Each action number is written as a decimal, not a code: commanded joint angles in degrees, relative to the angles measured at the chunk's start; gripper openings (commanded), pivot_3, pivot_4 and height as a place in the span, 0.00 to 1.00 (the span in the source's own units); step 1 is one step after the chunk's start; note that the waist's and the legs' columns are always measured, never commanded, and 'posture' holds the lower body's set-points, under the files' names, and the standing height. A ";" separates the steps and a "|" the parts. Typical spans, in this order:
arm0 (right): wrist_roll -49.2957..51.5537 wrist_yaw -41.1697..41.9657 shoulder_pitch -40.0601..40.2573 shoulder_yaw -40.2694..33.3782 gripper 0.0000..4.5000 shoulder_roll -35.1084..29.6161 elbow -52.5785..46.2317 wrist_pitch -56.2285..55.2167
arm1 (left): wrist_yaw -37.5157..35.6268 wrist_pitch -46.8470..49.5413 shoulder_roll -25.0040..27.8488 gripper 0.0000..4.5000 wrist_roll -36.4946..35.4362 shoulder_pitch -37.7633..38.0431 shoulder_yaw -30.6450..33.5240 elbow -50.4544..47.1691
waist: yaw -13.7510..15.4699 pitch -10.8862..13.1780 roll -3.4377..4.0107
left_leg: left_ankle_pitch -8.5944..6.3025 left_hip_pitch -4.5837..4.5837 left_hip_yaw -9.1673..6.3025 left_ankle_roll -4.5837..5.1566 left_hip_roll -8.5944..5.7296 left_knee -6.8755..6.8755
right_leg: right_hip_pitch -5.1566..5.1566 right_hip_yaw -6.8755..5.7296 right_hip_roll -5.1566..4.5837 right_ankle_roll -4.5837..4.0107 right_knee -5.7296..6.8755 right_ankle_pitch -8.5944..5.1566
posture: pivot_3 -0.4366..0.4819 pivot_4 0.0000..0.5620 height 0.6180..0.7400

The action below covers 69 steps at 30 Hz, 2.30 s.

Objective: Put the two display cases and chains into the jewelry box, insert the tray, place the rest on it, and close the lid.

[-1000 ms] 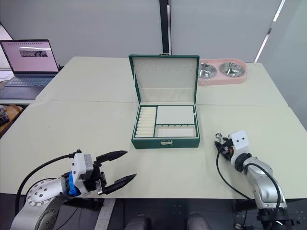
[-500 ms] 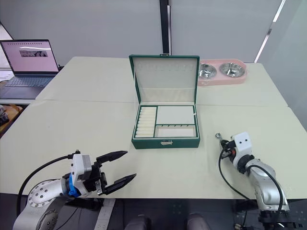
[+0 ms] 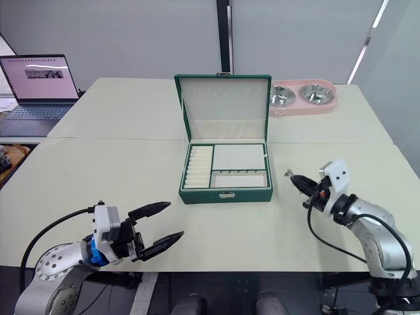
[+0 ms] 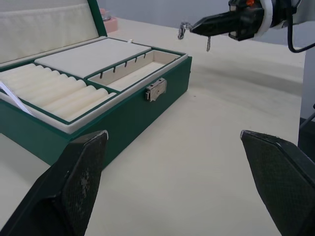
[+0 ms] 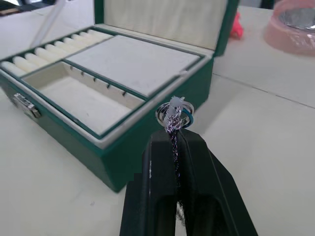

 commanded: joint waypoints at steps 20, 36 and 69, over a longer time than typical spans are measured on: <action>-8.94 20.06 -31.70 18.69 0.00 5.65 26.31 -7.93 | 9.50 -0.01 -4.12 1.00 -1.47 5.64 4.78 -7.25 | 0.00 0.02 0.01 | 0.00 -0.14 0.02 0.00 -0.01 0.00 | -0.22 -0.05 -0.12 0.00 0.01 0.00 | 0.48 0.27 1.00; -14.37 25.20 -33.08 21.52 0.00 8.35 32.95 -13.35 | 11.83 0.24 -4.54 1.00 -1.32 7.53 4.36 -10.04 | -0.02 0.03 0.02 | 0.00 -0.13 0.03 0.00 0.00 0.00 | -0.23 -0.05 -0.11 0.00 0.03 0.00 | 0.48 0.27 1.00; -3.32 14.51 1.07 -11.89 0.99 -6.63 18.51 -9.66 | 12.32 5.83 4.18 1.00 0.93 -8.95 13.27 16.88 | 0.01 0.05 0.03 | 0.00 -0.13 0.08 0.00 -0.02 -0.02 | -0.21 0.00 -0.08 0.00 0.02 0.00 | 0.48 0.27 1.00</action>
